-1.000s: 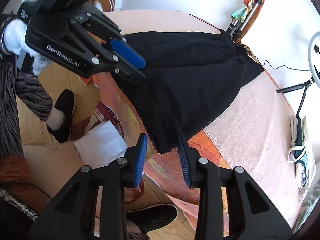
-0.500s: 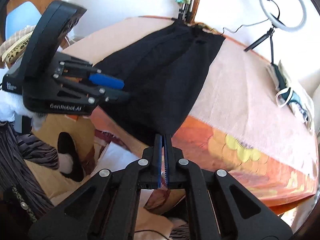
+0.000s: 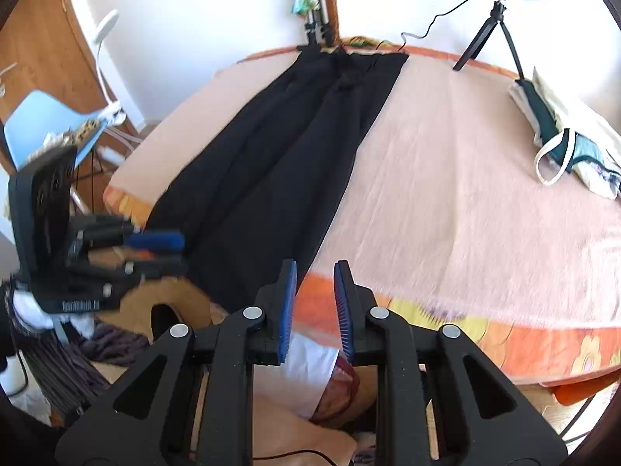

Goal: Fold small clothes
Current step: 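Open the right gripper and move it along the hem, then close the right gripper on the hem of the folded strip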

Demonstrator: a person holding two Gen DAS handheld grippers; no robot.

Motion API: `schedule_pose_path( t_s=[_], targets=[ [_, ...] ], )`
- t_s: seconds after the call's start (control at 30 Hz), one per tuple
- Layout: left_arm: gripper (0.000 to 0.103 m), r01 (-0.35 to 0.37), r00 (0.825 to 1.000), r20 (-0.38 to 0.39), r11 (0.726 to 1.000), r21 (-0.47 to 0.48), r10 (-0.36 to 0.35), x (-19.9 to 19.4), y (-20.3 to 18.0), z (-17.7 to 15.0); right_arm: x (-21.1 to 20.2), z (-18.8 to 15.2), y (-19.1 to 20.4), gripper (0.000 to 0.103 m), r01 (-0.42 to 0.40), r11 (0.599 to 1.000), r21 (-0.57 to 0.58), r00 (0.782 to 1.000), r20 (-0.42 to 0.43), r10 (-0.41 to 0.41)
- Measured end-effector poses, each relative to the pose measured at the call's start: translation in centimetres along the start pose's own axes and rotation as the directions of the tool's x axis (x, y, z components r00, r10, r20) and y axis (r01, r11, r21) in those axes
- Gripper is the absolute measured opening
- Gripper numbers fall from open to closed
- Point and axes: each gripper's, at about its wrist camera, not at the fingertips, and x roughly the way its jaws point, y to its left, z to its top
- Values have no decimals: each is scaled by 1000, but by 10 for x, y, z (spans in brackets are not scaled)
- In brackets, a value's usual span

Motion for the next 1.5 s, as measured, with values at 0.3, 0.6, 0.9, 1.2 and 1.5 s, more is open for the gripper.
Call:
schedule_pose_path(
  t_s=[0.3,0.6,0.9,1.2,1.5],
  targets=[
    [28,70,998,-8,996,52,-70,20,-32,13,61,108,-64,23,-78,984,162,997,29,74],
    [28,91,993,-87,992,93,-83,48,-36,10,153,158,-97,23,-130,949,288,987,-51,150],
    [28,126,987,-105,991,45,-121,50,-27,10,192,168,-95,23,-106,959,264,986,-97,136],
    [28,145,985,-101,989,33,-141,47,-26,9,188,184,-87,2,11,991,130,997,-81,-1],
    [28,158,983,-97,987,33,-154,35,-23,4,167,187,-100,2,10,980,198,999,-46,-1]
  ],
)
